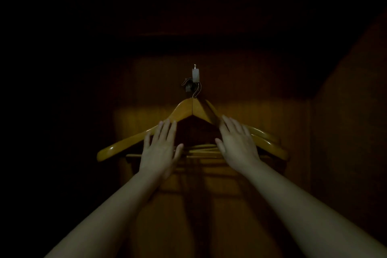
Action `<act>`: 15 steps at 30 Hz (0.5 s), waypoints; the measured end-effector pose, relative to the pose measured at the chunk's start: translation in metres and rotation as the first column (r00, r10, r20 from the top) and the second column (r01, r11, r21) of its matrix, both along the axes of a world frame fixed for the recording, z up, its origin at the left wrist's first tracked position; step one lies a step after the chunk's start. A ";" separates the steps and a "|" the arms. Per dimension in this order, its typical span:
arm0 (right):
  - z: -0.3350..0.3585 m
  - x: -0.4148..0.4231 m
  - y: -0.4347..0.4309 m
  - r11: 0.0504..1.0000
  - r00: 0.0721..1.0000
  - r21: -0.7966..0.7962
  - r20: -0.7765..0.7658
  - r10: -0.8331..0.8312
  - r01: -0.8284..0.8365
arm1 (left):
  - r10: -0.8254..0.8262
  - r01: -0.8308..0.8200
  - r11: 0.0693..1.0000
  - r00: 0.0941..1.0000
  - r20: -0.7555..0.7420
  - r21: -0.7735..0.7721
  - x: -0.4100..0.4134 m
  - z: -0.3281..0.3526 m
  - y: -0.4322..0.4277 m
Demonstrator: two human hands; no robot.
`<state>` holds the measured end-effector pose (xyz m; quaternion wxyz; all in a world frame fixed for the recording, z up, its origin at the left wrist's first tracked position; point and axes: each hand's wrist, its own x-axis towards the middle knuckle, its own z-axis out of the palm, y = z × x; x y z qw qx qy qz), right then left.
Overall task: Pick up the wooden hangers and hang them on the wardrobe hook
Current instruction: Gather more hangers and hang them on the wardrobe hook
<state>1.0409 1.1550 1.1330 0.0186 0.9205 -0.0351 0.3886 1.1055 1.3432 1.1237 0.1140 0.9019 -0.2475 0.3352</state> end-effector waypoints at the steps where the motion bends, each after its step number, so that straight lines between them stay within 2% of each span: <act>1: -0.007 -0.009 0.001 0.999 1.000 0.003 0.001 0.032 -0.032 | -0.051 0.052 0.999 0.999 -0.018 0.011 -0.011 -0.005 0.001; 6: -0.057 -0.063 0.007 0.987 0.989 0.118 -0.093 0.116 -0.105 | -0.273 0.293 0.947 0.950 -0.153 0.133 -0.067 -0.047 0.005; 8: -0.085 -0.088 0.007 0.983 0.985 0.149 -0.117 0.126 -0.108 | -0.324 0.372 0.912 0.911 -0.253 0.171 -0.088 -0.072 0.003; 11: -0.135 -0.125 0.004 0.975 0.975 0.210 -0.190 0.117 -0.076 | -0.412 0.507 0.844 0.821 -0.394 0.174 -0.112 -0.112 -0.008; 15: -0.209 -0.177 -0.005 0.939 0.893 0.339 -0.439 0.103 0.058 | -0.444 0.636 0.762 0.652 -0.615 0.125 -0.144 -0.172 -0.029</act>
